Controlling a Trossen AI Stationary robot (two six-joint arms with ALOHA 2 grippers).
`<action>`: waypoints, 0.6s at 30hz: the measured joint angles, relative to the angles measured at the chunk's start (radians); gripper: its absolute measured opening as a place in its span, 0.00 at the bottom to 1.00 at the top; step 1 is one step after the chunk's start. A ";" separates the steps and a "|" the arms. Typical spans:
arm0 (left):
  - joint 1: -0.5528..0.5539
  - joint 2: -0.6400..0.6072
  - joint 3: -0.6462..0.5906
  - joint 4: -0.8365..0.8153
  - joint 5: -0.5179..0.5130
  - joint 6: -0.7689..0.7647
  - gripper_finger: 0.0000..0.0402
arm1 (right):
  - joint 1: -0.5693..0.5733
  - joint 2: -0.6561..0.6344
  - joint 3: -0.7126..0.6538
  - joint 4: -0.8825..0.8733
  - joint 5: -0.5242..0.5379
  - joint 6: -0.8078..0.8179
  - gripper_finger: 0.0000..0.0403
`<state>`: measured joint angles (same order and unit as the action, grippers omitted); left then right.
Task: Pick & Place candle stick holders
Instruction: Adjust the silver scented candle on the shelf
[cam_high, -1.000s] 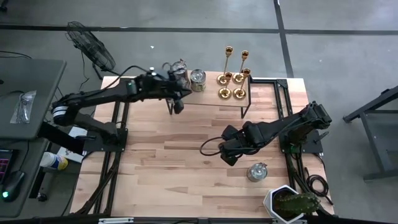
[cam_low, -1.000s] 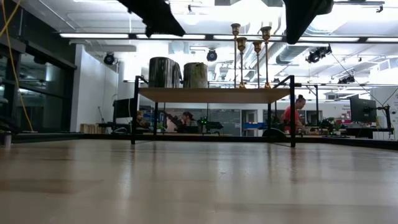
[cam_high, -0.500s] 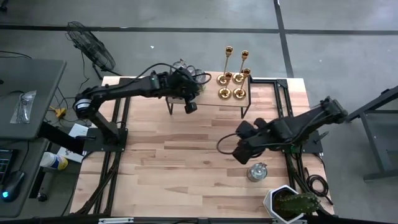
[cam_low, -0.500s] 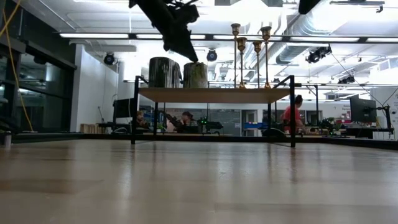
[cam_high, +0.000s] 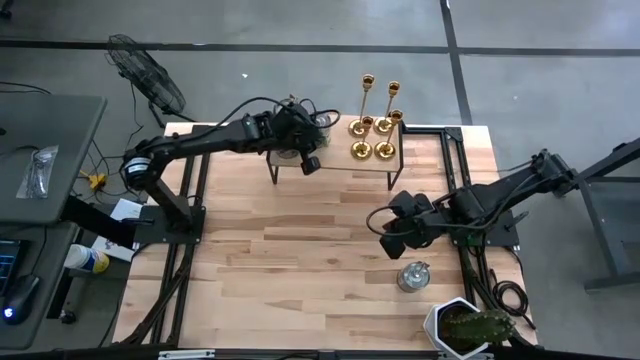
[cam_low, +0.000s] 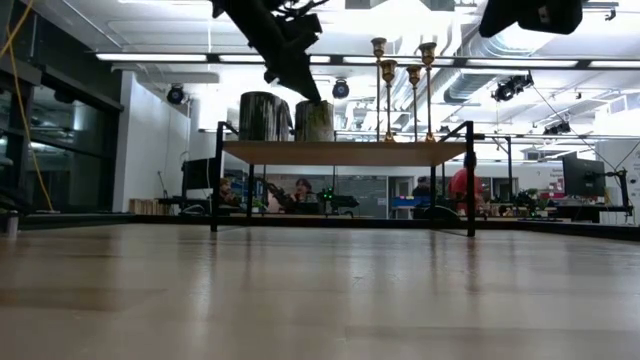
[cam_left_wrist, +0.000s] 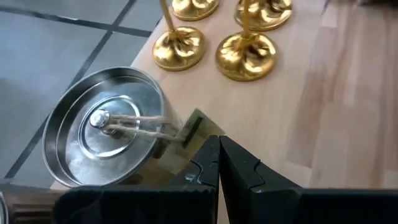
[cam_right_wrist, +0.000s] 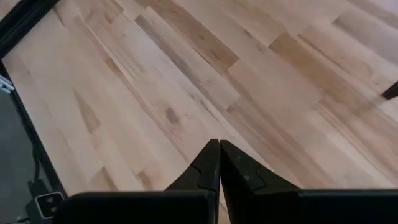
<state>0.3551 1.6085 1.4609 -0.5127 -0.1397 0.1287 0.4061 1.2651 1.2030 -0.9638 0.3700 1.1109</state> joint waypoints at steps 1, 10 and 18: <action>0.004 0.003 0.000 0.004 0.002 -0.001 0.00 | 0.000 0.000 0.000 0.001 0.006 -0.006 0.00; 0.044 0.034 0.002 0.033 0.033 -0.004 0.00 | 0.000 0.000 0.000 -0.027 0.025 -0.016 0.00; 0.058 0.064 -0.001 0.043 -0.036 -0.028 0.00 | 0.000 0.000 0.000 -0.027 0.030 -0.025 0.00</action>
<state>0.4130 1.6721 1.4595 -0.4700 -0.1757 0.1007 0.4061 1.2655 1.2030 -0.9909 0.3997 1.0857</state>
